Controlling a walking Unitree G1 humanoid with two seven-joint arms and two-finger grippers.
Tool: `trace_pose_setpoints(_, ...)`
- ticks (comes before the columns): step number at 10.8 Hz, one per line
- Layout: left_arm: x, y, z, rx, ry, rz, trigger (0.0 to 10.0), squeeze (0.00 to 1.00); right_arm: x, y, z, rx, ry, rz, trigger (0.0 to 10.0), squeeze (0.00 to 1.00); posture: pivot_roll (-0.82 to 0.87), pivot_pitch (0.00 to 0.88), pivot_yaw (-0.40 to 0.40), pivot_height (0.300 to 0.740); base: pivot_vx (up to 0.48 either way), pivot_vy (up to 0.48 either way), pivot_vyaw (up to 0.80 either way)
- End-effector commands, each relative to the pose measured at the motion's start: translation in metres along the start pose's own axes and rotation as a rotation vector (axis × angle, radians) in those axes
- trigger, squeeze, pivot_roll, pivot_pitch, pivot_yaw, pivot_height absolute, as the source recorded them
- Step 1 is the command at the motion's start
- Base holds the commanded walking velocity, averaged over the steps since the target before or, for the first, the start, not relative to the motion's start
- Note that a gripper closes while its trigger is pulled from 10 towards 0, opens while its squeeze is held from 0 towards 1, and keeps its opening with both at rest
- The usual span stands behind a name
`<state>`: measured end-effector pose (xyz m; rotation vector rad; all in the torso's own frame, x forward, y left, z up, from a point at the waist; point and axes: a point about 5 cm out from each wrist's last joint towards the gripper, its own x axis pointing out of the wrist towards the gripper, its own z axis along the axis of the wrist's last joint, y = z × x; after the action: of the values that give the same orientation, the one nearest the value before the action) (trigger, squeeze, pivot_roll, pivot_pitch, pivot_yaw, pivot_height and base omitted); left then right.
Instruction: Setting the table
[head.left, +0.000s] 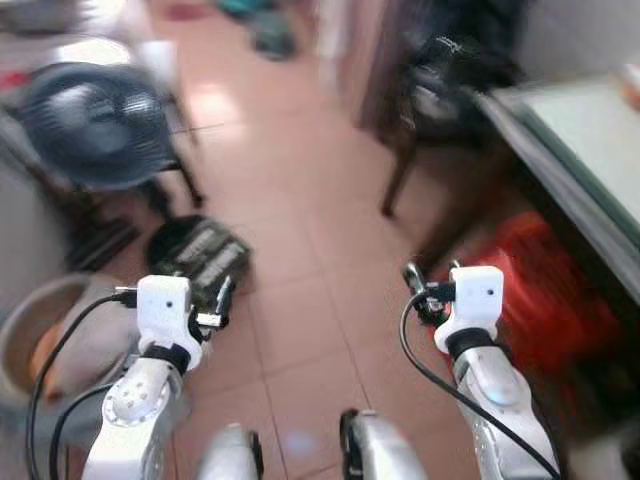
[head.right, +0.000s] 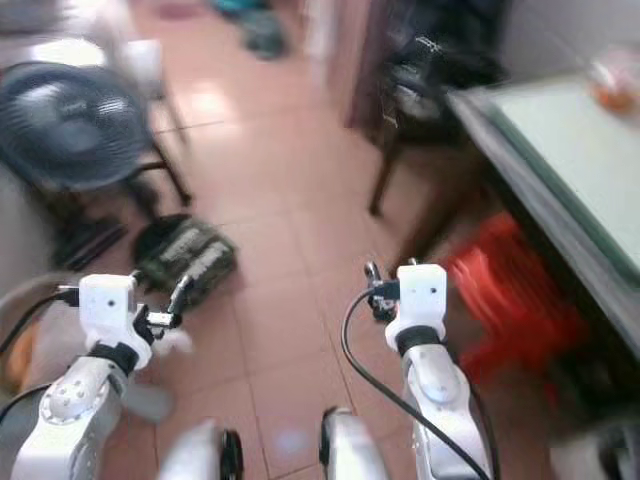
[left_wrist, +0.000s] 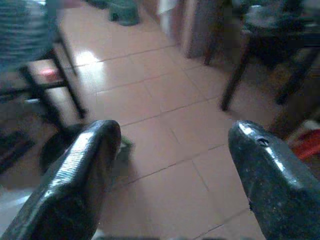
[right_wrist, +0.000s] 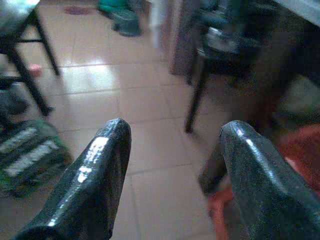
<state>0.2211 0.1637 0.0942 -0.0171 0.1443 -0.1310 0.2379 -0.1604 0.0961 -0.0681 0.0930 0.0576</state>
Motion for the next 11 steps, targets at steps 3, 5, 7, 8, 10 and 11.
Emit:
trace_pose_setpoints(3,-0.0012,-0.0037,0.0009,-0.004,0.009,-0.022,10.0,0.0,0.0008,-0.0062,0.0005,-0.005,0.003,-0.016,10.0,0.0,0.0,0.216,-0.002,0.74,0.0,0.255,-0.8)
trace_pose_setpoints(5,0.0005,-0.0028,0.0016,0.0,0.002,-0.018,10.0,0.0,0.0025,-0.0054,0.0008,-0.008,0.0,-0.015,10.0,0.0,0.0,0.212,0.0,0.74,0.0,0.339,-0.8)
trace_pose_setpoints(7,0.0016,-0.0027,0.0038,0.011,-0.016,-0.007,10.0,0.0,0.0032,-0.0054,0.0009,-0.012,0.0,-0.013,10.0,0.0,0.0,0.211,-0.002,0.74,0.0,0.0,-0.8)
trace_pose_setpoints(8,-0.0026,-0.0063,-0.0008,-0.086,0.046,-0.008,10.0,0.0,0.0023,-0.0058,0.0002,-0.015,0.003,-0.01,10.0,0.0,0.0,0.207,-0.003,0.74,0.0,0.0,-0.8)
trace_pose_setpoints(10,-0.0045,-0.004,0.0031,0.047,0.008,0.041,10.0,0.0,0.0018,-0.0049,-0.0007,-0.019,0.006,-0.005,10.0,0.0,-0.01,0.2,-0.009,0.74,0.0,0.0,-0.8)
trace_pose_setpoints(11,-0.0044,-0.0032,0.0015,0.027,0.013,0.054,10.0,0.0,0.0012,-0.005,-0.0011,-0.018,0.008,-0.007,10.0,0.0,-0.01,0.199,-0.011,0.74,0.0,0.0,-0.8)
